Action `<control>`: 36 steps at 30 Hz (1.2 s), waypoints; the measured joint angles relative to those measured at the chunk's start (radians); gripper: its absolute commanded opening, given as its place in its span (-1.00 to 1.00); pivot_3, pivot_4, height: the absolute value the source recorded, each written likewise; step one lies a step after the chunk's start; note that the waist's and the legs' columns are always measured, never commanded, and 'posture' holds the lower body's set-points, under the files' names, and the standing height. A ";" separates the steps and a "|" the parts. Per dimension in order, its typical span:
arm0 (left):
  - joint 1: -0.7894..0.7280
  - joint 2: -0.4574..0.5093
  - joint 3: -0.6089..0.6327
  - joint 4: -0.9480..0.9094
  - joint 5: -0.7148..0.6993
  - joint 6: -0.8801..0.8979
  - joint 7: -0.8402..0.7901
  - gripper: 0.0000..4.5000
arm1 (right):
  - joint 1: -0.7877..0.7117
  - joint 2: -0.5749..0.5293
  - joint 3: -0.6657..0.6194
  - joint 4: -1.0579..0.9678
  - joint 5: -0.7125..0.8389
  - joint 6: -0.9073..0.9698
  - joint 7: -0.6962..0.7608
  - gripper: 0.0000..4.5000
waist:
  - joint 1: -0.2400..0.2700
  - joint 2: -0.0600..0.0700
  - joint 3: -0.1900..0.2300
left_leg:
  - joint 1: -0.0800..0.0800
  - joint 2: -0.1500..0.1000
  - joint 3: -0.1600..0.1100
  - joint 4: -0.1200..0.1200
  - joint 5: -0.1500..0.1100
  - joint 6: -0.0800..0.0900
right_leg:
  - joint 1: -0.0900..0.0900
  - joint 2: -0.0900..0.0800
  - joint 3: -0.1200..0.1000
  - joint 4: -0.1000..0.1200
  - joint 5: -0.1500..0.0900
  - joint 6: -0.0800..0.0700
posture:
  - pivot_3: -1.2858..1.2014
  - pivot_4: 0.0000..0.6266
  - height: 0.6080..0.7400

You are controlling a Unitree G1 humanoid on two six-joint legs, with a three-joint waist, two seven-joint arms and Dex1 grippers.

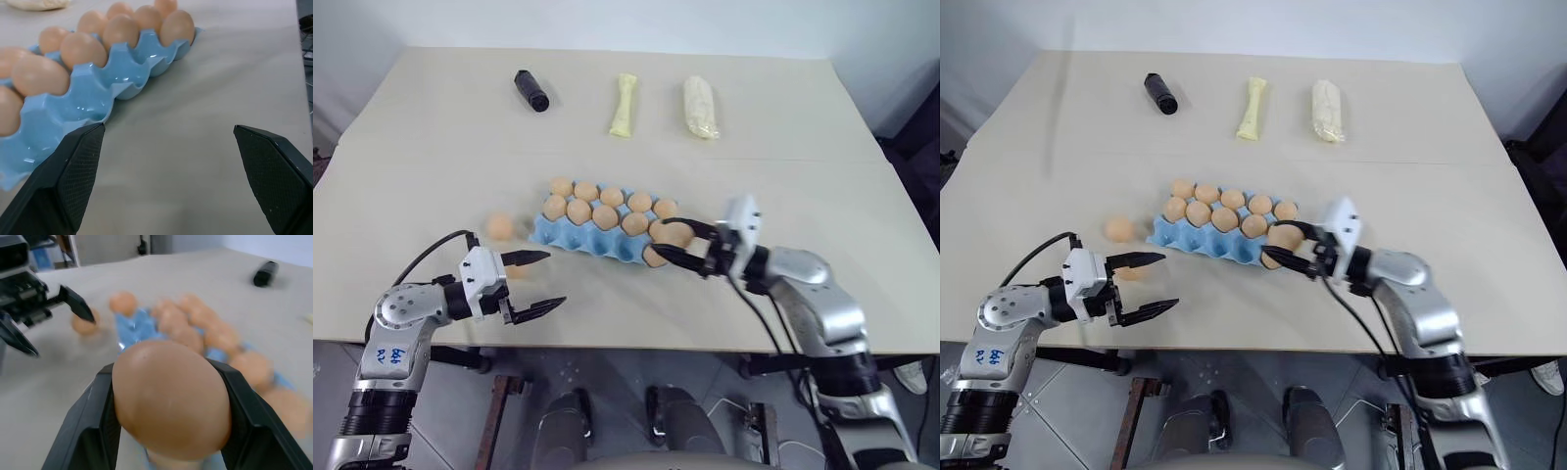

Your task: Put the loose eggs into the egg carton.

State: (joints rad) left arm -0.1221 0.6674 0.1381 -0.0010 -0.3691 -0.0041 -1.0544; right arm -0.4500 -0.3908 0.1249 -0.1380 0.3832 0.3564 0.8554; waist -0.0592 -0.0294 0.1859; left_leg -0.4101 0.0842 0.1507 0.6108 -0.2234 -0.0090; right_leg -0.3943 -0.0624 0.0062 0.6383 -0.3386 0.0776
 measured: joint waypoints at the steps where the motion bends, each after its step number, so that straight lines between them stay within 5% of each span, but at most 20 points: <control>1: 0.002 -0.003 0.003 0.000 0.000 0.001 0.011 1.00 | -0.030 0.029 0.018 0.023 -0.013 0.000 -0.014 -0.07 | 0.000 0.000 0.000 | 0.000 0.000 0.000 0.000 0.000 0.000 | 0.000 0.000 0.000 0.000 0.000 0.000 | 0.03 -0.52 1.00; 4: 0.009 -0.017 0.005 -0.005 0.000 0.001 0.032 1.00 | -0.076 0.061 0.072 0.107 -0.059 -0.018 -0.024 -0.07 | 0.004 -0.001 0.000 | 0.000 0.000 0.000 0.000 0.000 0.000 | 0.000 0.000 -0.002 0.000 0.000 0.000 | 0.03 -0.52 1.00; 11: 0.023 -0.019 0.010 -0.024 -0.001 0.004 0.053 1.00 | -0.091 0.096 0.102 0.211 -0.104 -0.050 -0.015 0.99 | -0.002 -0.001 0.000 | -0.001 0.001 0.002 0.000 0.000 0.000 | -0.001 -0.001 -0.003 0.002 0.000 0.000 | 0.03 -0.52 1.00; 17: 0.021 -0.019 0.015 -0.026 -0.020 0.018 0.058 1.00 | 0.003 0.016 0.035 0.060 -0.052 -0.061 0.031 0.99 | 0.006 -0.001 0.000 | 0.000 0.001 0.002 0.000 0.000 -0.001 | -0.002 -0.001 -0.004 0.004 0.000 -0.001 | 0.03 -0.52 1.00; 24: -0.008 -0.027 -0.004 -0.028 -0.023 0.037 0.050 1.00 | 0.284 -0.136 -0.236 -0.089 0.000 -0.107 0.002 0.99 | 0.015 -0.001 0.000 | 0.001 0.000 0.003 0.000 -0.001 0.000 | 0.000 -0.002 -0.004 -0.001 0.000 -0.001 | 0.03 -0.52 1.00; 29: -0.058 -0.042 -0.030 -0.018 -0.022 0.049 0.049 1.00 | 0.485 -0.168 -0.408 -0.051 -0.007 -0.205 -0.022 0.99 | 0.016 -0.001 0.000 | 0.003 0.000 0.005 0.000 -0.001 0.000 | 0.001 0.000 -0.001 0.000 0.000 0.000 | 0.03 -0.52 1.00; 36: -0.087 -0.042 -0.038 0.002 -0.023 0.058 0.029 1.00 | 0.507 -0.161 -0.449 0.101 -0.027 -0.315 -0.042 0.99 | -0.002 -0.001 0.000 | 0.006 0.000 0.007 0.002 0.000 0.001 | 0.002 0.000 0.001 0.002 0.001 0.001 | 0.03 -0.52 1.00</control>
State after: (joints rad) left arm -0.2091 0.6257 0.0996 0.0014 -0.3921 0.0537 -1.0258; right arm 0.0572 -0.5520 -0.3242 -0.0373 0.3562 0.0413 0.8131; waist -0.0616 -0.0302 0.1855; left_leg -0.4046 0.0844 0.1577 0.6125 -0.2238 -0.0083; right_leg -0.3922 -0.0619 0.0068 0.6402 -0.3377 0.0790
